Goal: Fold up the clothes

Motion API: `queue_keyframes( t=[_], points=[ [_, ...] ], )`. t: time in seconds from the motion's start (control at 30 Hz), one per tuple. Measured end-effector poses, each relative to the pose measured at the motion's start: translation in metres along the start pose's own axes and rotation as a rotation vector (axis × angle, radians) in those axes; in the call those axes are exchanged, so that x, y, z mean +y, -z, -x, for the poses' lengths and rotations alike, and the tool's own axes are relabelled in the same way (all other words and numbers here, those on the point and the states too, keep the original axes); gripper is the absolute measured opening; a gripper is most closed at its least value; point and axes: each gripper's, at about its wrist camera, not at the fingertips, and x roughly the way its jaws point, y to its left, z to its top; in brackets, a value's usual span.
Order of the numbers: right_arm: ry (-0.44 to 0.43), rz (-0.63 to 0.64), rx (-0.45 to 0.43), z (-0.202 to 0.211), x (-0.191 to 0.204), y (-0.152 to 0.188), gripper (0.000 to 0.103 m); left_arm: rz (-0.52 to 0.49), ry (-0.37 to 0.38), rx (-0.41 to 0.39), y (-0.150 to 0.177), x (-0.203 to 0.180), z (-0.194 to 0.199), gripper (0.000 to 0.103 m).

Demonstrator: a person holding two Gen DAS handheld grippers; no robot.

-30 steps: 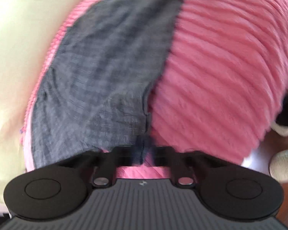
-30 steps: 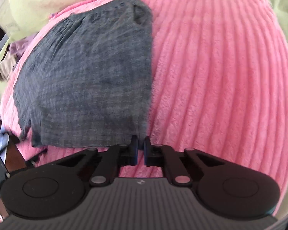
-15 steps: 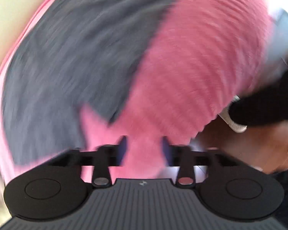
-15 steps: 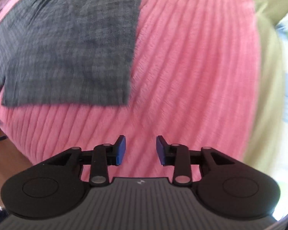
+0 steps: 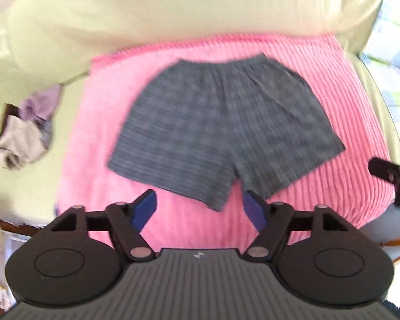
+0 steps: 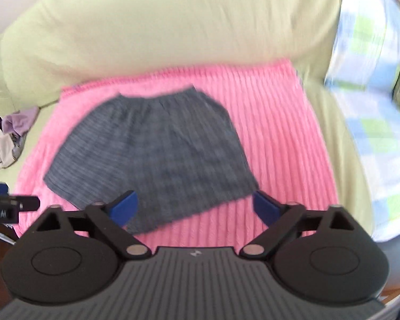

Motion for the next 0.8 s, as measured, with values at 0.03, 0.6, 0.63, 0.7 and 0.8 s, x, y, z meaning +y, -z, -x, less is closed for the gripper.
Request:
queue_keyframes(
  t=[0.03,0.6,0.63,0.7,0.8],
  points=[
    [-0.003,-0.005,-0.01,0.01,0.007,-0.001,0.102,0.003,0.004,-0.003,0.0,0.003,0.01,0.078],
    [0.034,0.051,-0.053,0.072,0.052,0.0,0.102,0.019,0.043,-0.061,0.022,0.017,0.064,0.078],
    [0.034,0.052,-0.052,0.071,0.052,-0.001,0.102,0.022,0.039,-0.056,0.022,0.018,0.063,0.078],
    [0.035,0.049,-0.044,0.067,0.051,-0.002,0.102,0.028,0.034,-0.053,0.019,0.019,0.061,0.078],
    [0.027,0.054,-0.04,0.063,0.051,-0.004,0.102,0.035,0.026,-0.049,0.016,0.019,0.059,0.079]
  ],
)
